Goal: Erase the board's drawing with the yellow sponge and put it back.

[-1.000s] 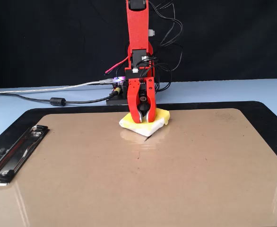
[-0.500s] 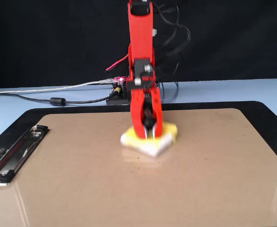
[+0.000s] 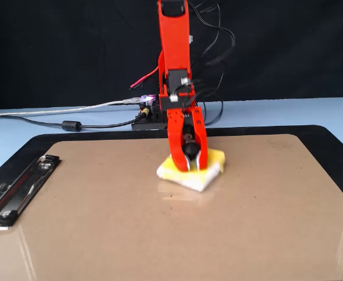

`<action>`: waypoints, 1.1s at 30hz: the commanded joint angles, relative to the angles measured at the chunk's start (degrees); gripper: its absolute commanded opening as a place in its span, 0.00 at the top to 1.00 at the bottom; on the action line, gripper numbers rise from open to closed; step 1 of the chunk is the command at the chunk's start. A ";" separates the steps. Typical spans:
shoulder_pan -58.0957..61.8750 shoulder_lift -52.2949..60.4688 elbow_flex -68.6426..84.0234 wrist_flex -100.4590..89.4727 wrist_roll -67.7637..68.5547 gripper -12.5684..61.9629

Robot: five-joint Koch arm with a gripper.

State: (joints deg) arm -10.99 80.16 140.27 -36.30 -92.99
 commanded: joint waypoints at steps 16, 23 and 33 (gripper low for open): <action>-39.55 20.65 -13.71 29.18 -14.85 0.94; -44.82 16.08 -15.73 29.00 -15.21 0.94; -44.47 13.54 -14.15 28.92 -15.12 0.47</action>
State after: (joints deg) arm -54.93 92.81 127.27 -5.80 -106.70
